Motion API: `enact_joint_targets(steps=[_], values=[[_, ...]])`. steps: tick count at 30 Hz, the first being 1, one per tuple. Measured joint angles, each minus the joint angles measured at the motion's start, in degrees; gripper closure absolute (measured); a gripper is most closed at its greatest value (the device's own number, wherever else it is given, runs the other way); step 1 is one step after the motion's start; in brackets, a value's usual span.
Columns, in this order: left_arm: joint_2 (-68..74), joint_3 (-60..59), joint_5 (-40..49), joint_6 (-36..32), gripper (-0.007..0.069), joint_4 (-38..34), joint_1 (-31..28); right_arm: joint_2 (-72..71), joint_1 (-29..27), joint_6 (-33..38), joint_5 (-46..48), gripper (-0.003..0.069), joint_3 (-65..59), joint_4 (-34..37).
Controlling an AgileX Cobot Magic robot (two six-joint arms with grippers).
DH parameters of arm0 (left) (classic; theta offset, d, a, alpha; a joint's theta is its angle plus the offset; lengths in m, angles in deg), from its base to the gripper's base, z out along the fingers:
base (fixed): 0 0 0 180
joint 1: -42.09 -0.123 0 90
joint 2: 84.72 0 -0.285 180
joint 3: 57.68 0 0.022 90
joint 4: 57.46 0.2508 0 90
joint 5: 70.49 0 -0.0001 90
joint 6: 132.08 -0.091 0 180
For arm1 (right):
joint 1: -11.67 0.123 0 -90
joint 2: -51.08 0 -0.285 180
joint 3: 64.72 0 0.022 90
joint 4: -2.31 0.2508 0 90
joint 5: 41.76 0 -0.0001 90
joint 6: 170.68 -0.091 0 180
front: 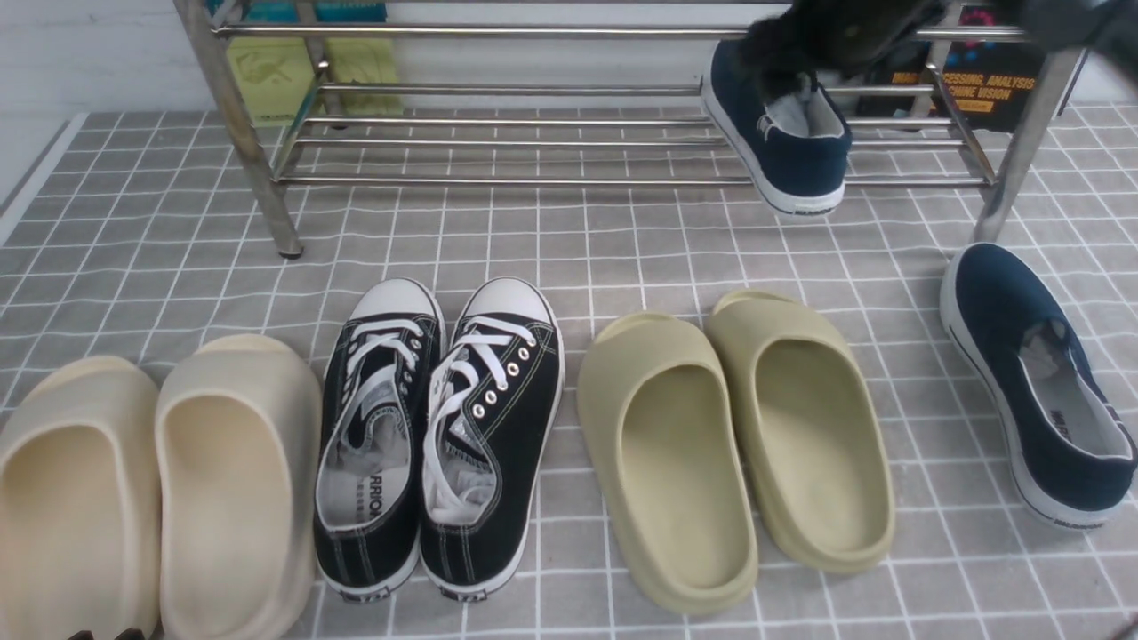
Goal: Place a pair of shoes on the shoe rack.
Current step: Use the right arm to grab the shoe closest to it, then use the right arm to put a shoe into the shoe rack
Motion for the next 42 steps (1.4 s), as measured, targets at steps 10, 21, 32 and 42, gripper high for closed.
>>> enact_joint_targets(steps=[10,21,32,42], values=[[0.0,0.0,0.0,0.0,0.0386,0.0,0.0,-25.4,-2.4,-1.9,9.9,0.0081,-20.3,-7.4],[0.0,0.0,0.0,0.0,0.0386,0.0,0.0,-24.7,-13.1,-2.9,-8.9,0.0123,-62.5,5.6],[0.0,0.0,0.0,0.0,0.0386,0.0,0.0,-18.8,-13.0,-4.5,-14.6,0.0619,-65.5,2.7],[0.0,0.0,0.0,0.0,0.0386,0.0,0.0,-26.6,-9.6,-1.4,-1.3,0.0624,-53.4,2.6]])
